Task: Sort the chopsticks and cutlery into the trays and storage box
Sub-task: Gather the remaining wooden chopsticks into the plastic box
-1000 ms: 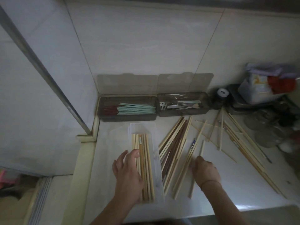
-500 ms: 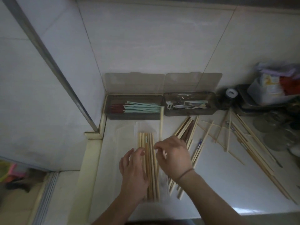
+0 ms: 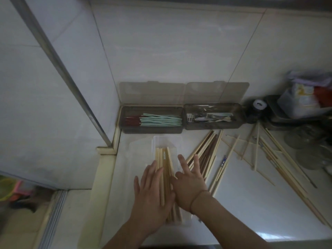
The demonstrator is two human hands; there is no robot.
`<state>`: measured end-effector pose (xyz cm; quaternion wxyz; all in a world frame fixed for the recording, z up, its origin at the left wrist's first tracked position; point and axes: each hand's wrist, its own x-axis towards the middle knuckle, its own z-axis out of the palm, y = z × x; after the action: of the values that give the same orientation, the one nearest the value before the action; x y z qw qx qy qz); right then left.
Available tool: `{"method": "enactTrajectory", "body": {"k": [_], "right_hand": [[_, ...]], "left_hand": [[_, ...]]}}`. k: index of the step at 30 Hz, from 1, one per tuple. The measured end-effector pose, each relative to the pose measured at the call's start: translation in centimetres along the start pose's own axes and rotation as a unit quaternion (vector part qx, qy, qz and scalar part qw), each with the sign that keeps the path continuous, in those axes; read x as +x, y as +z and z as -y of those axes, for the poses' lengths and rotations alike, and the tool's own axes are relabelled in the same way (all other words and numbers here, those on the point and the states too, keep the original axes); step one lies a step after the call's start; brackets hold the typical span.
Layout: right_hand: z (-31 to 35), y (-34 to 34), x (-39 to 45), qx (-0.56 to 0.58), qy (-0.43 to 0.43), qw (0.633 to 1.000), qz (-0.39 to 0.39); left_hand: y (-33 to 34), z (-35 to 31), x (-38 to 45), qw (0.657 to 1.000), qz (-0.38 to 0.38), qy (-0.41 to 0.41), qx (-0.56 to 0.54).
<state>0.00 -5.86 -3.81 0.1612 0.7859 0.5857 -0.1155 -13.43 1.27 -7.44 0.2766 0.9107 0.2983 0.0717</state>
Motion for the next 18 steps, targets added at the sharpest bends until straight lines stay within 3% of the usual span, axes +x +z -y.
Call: {"method": "enactTrajectory", "body": {"k": [2,4,5,7,9,12,18], "right_hand": [[-1.2,0.7,-0.7,0.112,-0.019,0.984,-0.14],[-3.1,2.6,-1.9,0.253,0.047,0.911,-0.323],[-4.2,3.6,-2.4,0.279,0.111,0.879,-0.369],[-6.3,5.5,-3.4,0.284,0.252,0.867,-0.322],[-7.9,7.3,-3.9,0.27,0.349,0.877,-0.193],[-8.8,8.8,-4.6,0.25,0.378,0.885,-0.109],[-8.0,8.5,-5.8,0.245,0.38,0.887,-0.098]], "left_hand": [[-0.5,0.3,-0.8,0.997,0.026,0.049,0.051],[-0.7,0.5,-1.5,0.987,0.063,0.119,0.087],[-0.7,0.5,-1.7,0.98,0.075,0.149,0.104],[-0.5,0.4,-1.9,0.972,0.095,0.174,0.13],[-0.4,0.1,-1.8,0.974,0.105,0.153,0.132],[-0.1,-0.2,-1.4,0.982,0.111,0.098,0.119],[-0.5,-0.4,-0.5,0.989,0.085,0.091,0.084]]}}
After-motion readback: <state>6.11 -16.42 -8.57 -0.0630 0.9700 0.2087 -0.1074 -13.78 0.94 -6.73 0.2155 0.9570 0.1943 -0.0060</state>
